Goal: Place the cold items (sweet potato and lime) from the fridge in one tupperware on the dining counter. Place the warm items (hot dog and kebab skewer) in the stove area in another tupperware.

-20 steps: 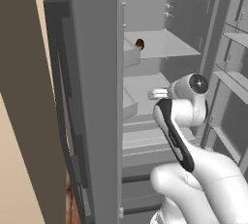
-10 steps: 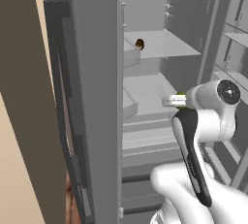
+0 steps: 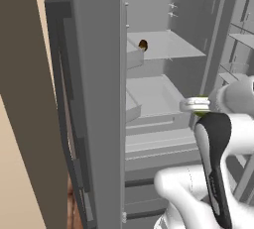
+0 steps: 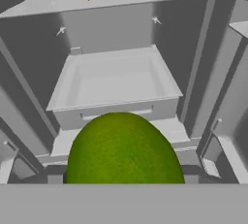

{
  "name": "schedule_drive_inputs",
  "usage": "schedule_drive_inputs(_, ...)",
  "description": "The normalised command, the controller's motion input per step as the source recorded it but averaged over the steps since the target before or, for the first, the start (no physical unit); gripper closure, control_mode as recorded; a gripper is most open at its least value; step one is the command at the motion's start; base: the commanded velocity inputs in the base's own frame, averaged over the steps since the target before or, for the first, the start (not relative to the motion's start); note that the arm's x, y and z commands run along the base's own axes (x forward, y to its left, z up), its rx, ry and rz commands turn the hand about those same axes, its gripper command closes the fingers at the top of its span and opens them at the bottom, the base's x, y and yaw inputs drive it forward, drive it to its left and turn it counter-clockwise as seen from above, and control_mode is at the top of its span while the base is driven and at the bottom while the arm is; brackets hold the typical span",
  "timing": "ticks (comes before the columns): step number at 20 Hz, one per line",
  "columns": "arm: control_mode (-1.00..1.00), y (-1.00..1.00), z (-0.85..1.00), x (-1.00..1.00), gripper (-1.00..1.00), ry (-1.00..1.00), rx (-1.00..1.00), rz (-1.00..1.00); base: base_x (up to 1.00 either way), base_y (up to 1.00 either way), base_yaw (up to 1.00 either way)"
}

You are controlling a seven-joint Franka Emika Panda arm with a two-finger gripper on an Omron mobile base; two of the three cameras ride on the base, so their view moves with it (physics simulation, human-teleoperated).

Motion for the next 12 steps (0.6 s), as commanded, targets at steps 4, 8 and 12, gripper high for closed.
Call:
schedule_drive_inputs(4,-1.00,0.00,0.29,-0.68,1.00,0.00,0.00,-0.03,0.00,0.00,0.00)
schedule_drive_inputs(8,-1.00,0.00,0.21,-0.74,1.00,0.00,0.00,-0.03,0.00,0.00,0.00)
schedule_drive_inputs(12,-1.00,0.00,0.17,-0.79,1.00,-0.05,0.00,-0.04,0.00,0.00,0.00)
